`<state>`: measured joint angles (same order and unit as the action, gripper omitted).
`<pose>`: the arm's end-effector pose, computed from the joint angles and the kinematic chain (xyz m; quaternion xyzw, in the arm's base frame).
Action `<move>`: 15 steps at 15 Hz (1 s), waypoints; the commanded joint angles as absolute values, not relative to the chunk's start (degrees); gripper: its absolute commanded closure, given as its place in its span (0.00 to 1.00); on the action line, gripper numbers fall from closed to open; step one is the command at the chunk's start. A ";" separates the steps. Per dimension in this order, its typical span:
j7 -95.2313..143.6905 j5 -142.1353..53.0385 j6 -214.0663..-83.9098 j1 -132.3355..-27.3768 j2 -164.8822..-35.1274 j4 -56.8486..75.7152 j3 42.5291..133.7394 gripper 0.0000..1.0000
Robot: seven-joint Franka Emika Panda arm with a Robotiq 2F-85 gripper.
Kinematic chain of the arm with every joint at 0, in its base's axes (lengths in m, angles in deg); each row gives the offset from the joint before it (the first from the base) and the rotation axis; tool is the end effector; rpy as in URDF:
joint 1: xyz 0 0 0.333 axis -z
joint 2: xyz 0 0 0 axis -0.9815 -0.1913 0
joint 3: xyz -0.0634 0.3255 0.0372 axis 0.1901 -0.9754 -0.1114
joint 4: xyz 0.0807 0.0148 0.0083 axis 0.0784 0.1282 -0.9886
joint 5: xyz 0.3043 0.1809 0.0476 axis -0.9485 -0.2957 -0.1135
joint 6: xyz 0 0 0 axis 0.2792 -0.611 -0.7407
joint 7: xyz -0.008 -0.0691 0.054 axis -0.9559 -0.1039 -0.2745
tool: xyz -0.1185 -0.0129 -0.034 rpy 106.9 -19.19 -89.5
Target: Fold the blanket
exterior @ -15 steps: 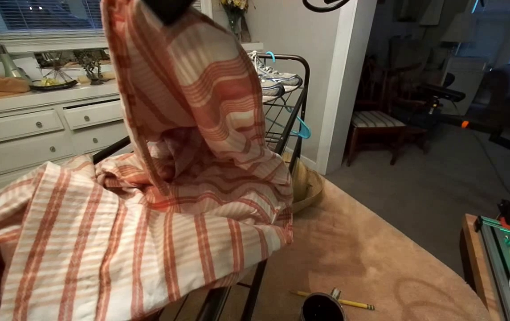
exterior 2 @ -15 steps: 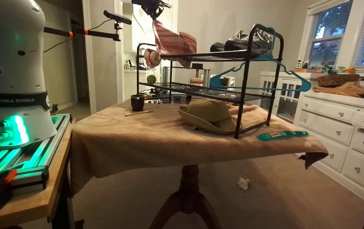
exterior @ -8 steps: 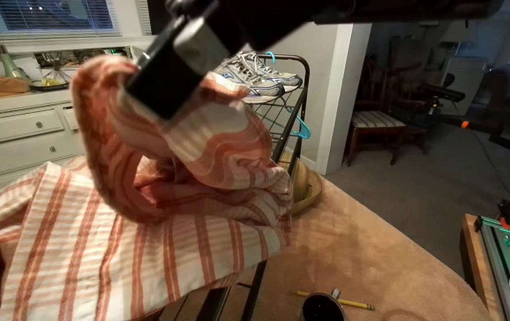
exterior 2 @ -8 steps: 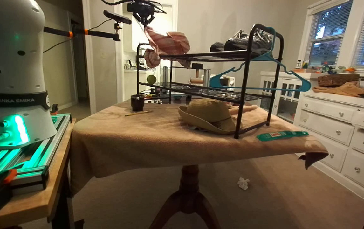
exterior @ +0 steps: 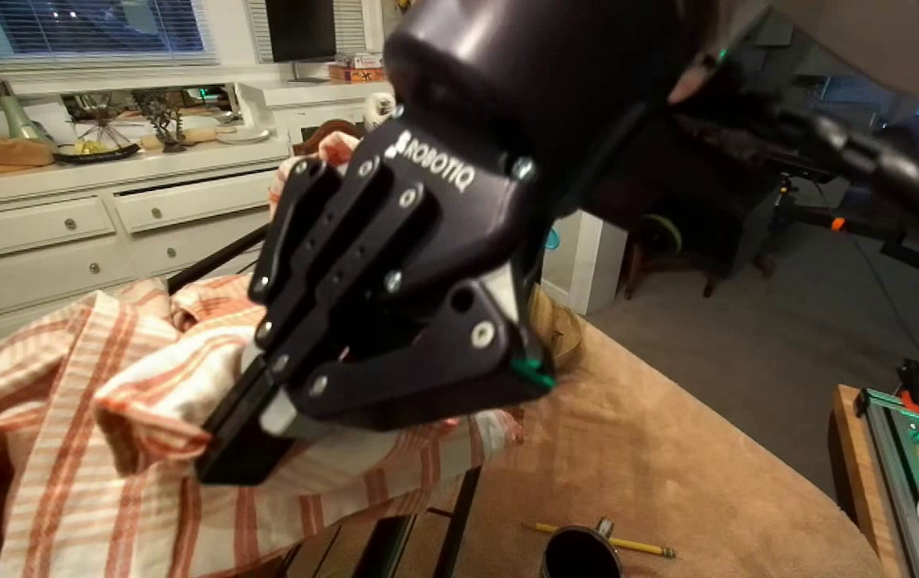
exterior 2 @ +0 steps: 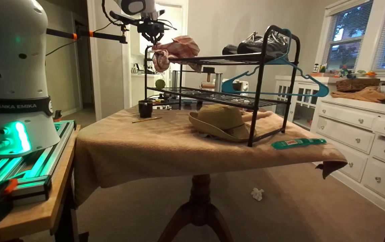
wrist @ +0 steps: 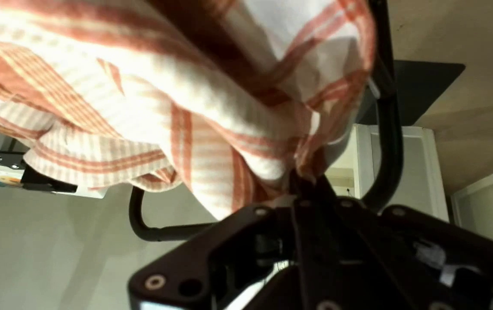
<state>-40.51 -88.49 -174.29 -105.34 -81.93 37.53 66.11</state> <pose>0.4172 0.3746 0.5281 -0.7469 -0.5331 -0.3559 0.1768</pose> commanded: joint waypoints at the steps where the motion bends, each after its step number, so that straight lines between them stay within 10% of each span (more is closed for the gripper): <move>1: -40.36 -84.77 -178.41 -105.56 -85.10 38.52 65.67 0.99; 3: -39.82 -81.63 -178.28 -105.52 -85.93 39.16 66.00 0.99; 4: -39.10 -80.47 -178.35 -105.62 -85.97 39.26 66.07 0.76; 15: -19.58 -65.73 -175.84 -100.71 -72.00 42.88 67.18 0.00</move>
<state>-27.59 -71.38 -177.01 -103.74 -77.39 39.24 66.97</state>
